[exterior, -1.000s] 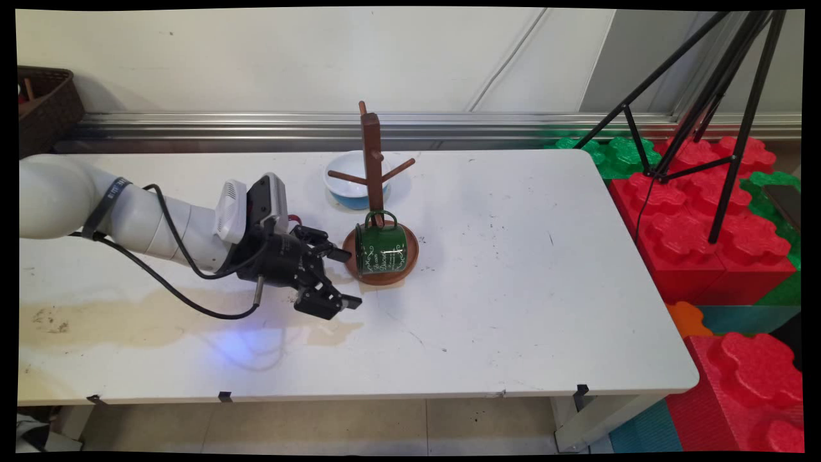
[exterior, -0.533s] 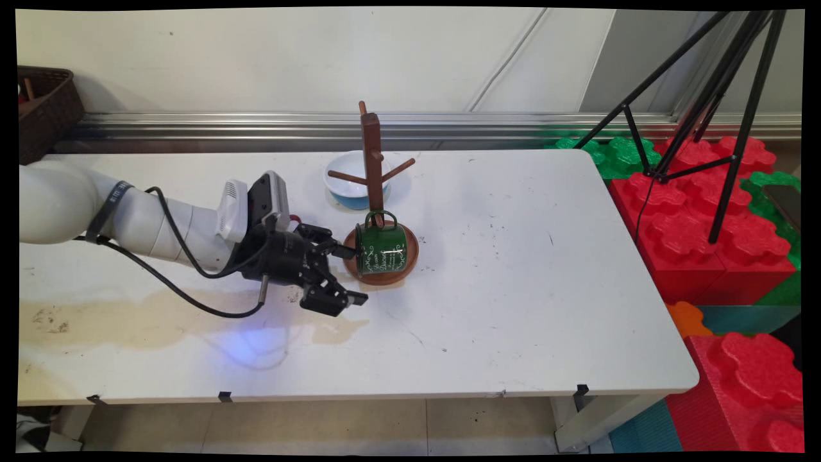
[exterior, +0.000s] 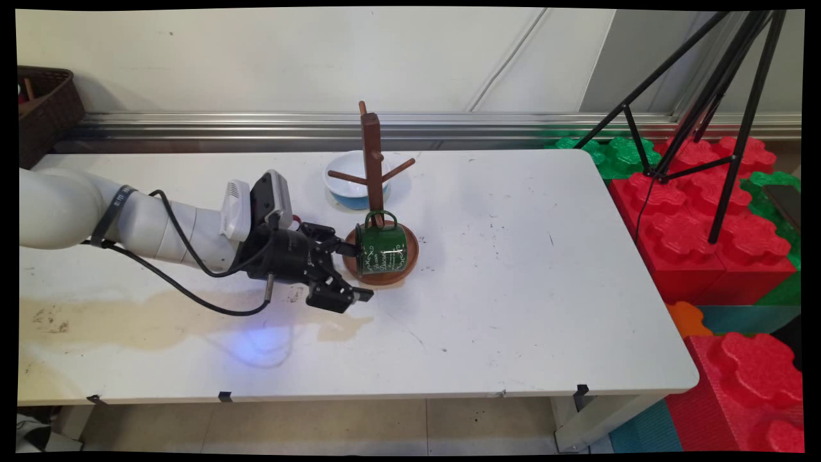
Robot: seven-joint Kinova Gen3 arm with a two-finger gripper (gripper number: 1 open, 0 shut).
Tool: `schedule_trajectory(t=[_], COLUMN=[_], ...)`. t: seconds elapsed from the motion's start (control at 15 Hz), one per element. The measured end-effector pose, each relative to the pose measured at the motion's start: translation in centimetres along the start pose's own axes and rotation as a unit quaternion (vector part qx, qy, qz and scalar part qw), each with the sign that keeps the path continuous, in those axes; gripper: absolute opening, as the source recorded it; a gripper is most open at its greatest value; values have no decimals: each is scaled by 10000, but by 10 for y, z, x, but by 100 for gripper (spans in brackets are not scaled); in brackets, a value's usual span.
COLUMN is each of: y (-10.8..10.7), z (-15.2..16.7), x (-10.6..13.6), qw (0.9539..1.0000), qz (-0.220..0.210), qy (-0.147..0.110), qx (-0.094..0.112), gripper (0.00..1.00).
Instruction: Pick up the green mug from the rack
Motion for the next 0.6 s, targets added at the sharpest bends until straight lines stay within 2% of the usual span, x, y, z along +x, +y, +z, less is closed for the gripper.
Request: schedule_trajectory(t=[0.53,0.6], y=[0,0], z=[5,5], x=[-1,-1], qw=[9999,9999], qz=[-115,-128], qy=[88,96], qx=[37,36], gripper=[100,0])
